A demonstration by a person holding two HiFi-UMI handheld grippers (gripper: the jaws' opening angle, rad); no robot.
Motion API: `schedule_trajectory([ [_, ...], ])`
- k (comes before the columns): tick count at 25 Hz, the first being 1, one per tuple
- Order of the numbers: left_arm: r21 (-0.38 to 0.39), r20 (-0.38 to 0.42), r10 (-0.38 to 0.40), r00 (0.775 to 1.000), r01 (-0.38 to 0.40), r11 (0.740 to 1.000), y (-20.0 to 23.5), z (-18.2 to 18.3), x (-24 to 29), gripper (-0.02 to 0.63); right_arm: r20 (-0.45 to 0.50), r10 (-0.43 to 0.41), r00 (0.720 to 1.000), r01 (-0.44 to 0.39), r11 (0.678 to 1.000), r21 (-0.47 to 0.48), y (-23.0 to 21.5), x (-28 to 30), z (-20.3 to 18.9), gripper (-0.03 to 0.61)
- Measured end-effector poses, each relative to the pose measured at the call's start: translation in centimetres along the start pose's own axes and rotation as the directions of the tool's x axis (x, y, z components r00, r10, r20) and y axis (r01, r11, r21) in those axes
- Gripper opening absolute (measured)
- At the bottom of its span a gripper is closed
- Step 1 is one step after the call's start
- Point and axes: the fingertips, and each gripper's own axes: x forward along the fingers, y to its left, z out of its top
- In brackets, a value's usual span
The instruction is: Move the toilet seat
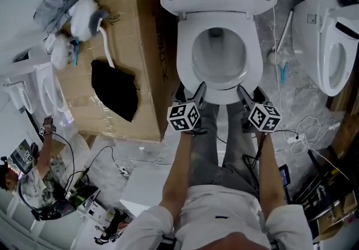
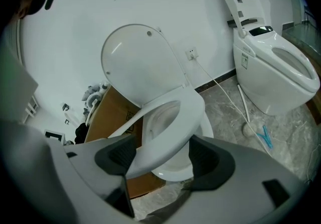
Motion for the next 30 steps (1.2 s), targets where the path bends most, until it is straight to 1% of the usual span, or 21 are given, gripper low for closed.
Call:
schedule_trajectory([
  [7, -0.042, 0.044, 0.011, 0.999, -0.009, 0.999, -0.6, 1.8, -0.8, 0.371, 0.019, 0.013, 1.000, -0.013, 1.000, 0.016, 0.9, -0.8, 1.6, 0.350],
  [12, -0.014, 0.094, 0.052, 0.994, -0.051, 0.999, -1.0, 3.6, -1.6, 0.371, 0.032, 0.016, 0.999, -0.017, 0.999, 0.033, 1.5, -1.3, 2.9, 0.350],
  [19, -0.035, 0.130, 0.035, 0.991, -0.030, 0.999, -1.6, 5.6, -2.2, 0.371, 0.051, 0.025, 0.998, -0.028, 0.998, 0.063, 2.4, -1.8, 4.7, 0.350],
  [30, 0.002, 0.178, 0.041, 0.983, -0.042, 0.999, -2.7, 8.5, -3.4, 0.371, 0.077, 0.025, 0.997, -0.033, 0.994, 0.103, 3.4, -2.5, 7.1, 0.350],
])
